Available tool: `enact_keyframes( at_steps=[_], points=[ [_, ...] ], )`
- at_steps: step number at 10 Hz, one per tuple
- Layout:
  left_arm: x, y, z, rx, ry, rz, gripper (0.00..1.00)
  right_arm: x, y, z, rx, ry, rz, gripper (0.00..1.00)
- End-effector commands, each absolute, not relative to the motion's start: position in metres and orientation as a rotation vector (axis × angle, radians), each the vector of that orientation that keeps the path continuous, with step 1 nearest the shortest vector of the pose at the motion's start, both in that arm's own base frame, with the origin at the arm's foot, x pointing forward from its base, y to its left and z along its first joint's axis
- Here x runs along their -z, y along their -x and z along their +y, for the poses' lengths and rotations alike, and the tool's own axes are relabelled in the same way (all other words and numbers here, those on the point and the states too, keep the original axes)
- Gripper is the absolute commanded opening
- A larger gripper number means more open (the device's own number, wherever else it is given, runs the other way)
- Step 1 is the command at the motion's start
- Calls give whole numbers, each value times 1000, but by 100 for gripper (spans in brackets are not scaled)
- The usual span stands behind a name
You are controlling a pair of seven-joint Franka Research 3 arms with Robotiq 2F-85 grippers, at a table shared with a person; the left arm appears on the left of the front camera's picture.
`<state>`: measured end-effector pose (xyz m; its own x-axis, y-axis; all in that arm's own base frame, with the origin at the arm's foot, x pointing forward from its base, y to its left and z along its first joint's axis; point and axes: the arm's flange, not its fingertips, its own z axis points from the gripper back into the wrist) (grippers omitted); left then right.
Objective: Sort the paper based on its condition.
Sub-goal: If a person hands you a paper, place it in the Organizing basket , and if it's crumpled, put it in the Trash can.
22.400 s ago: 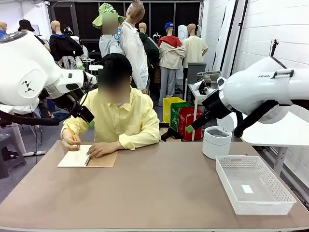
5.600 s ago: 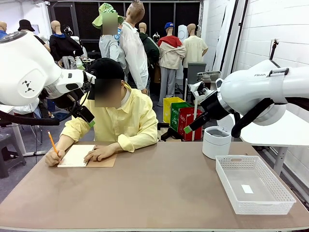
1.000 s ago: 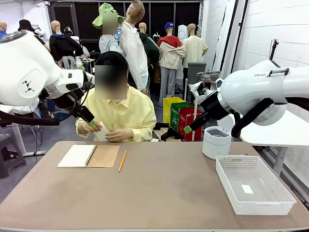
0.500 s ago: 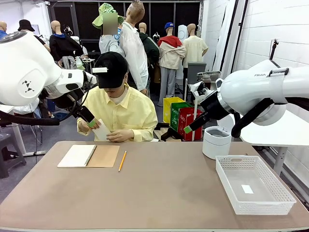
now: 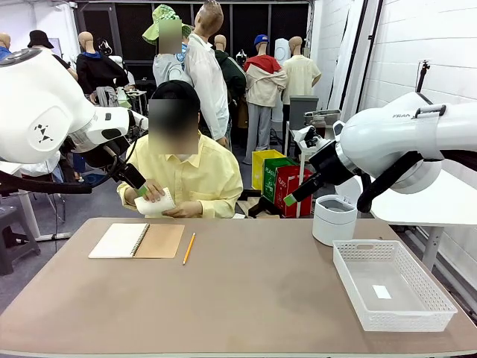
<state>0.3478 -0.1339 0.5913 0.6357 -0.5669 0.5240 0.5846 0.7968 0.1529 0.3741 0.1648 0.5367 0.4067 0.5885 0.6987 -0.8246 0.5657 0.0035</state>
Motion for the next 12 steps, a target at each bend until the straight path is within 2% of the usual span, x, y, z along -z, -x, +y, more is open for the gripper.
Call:
enact_keyframes(
  at_steps=[1, 12],
  points=[
    [-591, -348, -133, 652, 29, -586, 100, -536, -374, 164, -924, -389, -704, 100],
    [-591, -348, -133, 652, 29, -586, 100, -536, -374, 164, -924, -389, -704, 100]
  ],
)
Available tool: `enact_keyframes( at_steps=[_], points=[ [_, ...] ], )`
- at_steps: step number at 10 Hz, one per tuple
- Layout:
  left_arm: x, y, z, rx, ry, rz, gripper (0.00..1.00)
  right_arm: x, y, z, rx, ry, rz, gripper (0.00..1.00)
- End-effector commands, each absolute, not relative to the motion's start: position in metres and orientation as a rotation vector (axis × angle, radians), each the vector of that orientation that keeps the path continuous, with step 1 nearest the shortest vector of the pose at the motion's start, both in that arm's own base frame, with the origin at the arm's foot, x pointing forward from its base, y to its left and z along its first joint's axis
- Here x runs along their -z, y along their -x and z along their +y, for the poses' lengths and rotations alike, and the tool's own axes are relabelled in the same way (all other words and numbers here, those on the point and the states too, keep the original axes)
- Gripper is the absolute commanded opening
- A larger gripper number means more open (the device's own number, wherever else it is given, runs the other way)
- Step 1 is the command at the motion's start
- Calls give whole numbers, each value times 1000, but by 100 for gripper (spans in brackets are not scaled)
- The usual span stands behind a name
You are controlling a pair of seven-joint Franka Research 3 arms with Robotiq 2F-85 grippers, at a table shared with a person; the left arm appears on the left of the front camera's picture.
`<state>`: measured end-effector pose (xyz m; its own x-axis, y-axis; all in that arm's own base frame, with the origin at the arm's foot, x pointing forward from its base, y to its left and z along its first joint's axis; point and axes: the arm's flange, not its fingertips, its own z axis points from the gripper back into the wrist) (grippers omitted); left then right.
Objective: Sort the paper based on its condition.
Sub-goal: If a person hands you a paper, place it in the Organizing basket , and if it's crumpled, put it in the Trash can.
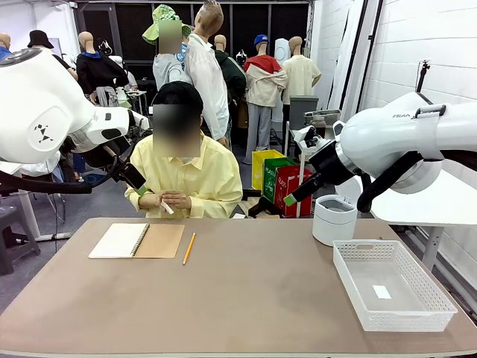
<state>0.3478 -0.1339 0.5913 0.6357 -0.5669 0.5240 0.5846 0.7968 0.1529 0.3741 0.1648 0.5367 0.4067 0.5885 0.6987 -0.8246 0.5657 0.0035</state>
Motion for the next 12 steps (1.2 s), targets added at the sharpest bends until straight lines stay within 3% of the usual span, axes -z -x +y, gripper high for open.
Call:
enact_keyframes(
  at_steps=[1, 12],
  points=[
    [-591, -348, -133, 652, 29, -586, 100, -536, -374, 164, -924, -389, -704, 100],
    [-591, -348, -133, 652, 29, -586, 100, -536, -374, 164, -924, -389, -704, 100]
  ],
)
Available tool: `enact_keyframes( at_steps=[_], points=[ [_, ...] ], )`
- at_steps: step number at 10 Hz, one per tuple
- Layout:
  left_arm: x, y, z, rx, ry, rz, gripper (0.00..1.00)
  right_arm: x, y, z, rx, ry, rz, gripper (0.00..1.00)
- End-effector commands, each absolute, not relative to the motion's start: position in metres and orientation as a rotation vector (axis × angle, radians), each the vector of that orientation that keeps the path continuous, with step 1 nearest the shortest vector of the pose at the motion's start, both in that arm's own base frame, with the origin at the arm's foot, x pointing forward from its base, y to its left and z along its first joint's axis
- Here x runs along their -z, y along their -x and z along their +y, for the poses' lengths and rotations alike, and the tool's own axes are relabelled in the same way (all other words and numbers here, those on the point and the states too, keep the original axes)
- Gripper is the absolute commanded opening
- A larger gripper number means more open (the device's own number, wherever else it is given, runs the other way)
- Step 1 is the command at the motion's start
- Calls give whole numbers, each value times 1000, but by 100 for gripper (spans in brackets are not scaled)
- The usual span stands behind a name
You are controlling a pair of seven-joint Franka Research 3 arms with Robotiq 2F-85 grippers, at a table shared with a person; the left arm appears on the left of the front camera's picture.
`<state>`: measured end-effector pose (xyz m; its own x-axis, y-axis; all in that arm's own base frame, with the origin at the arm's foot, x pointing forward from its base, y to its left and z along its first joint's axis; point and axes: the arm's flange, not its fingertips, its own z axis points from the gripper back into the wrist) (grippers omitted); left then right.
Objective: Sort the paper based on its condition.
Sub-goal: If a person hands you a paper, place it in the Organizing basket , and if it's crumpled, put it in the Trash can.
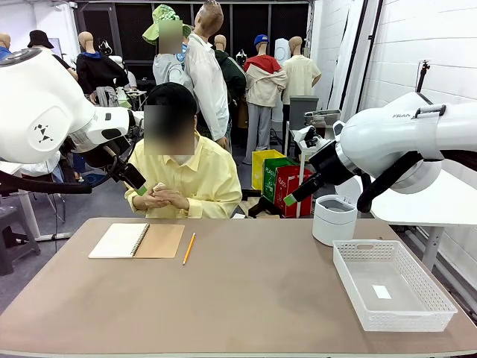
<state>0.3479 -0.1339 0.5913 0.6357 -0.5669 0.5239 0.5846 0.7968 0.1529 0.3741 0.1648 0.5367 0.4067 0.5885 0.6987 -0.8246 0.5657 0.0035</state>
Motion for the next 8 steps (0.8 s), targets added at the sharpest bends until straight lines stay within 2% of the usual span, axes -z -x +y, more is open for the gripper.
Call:
enact_keyframes(
  at_steps=[1, 8],
  points=[
    [-591, -348, -133, 652, 29, -586, 100, -536, -374, 164, -924, -389, -704, 100],
    [-591, -348, -133, 652, 29, -586, 100, -536, -374, 164, -924, -389, -704, 100]
  ],
)
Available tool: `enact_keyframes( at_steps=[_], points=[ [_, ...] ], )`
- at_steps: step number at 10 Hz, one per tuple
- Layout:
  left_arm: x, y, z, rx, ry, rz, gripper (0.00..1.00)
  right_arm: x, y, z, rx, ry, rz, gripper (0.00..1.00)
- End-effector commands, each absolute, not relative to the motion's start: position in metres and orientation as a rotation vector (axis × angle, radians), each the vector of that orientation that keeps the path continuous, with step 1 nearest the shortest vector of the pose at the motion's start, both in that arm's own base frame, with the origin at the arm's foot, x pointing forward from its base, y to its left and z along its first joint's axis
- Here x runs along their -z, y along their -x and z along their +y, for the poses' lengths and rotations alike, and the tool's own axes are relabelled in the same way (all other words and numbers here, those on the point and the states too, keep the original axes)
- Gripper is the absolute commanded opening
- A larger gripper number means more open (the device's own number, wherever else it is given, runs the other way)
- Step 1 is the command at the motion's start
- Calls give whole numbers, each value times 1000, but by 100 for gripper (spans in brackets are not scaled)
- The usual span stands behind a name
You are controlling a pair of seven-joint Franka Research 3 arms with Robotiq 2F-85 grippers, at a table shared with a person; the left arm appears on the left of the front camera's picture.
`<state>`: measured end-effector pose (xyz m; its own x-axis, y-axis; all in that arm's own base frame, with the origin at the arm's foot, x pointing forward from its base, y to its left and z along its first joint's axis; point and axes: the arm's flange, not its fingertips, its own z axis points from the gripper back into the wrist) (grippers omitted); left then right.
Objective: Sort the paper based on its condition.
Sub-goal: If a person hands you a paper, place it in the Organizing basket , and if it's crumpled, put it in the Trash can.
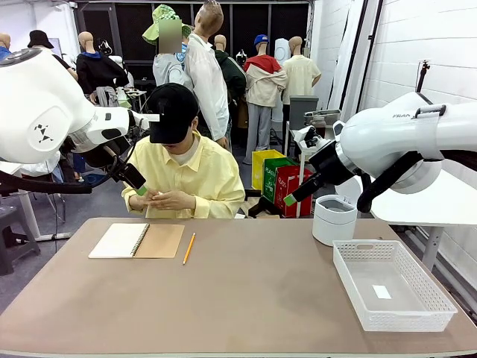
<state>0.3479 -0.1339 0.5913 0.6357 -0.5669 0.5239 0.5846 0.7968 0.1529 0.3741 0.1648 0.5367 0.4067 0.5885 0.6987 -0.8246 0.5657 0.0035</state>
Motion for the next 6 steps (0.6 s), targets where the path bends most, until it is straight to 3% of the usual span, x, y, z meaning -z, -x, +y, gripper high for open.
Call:
enact_keyframes(
  at_steps=[1, 6],
  points=[
    [-591, -348, -133, 652, 29, -586, 100, -536, -374, 164, -924, -389, -704, 100],
    [-591, -348, -133, 652, 29, -586, 100, -536, -374, 164, -924, -389, -704, 100]
  ],
)
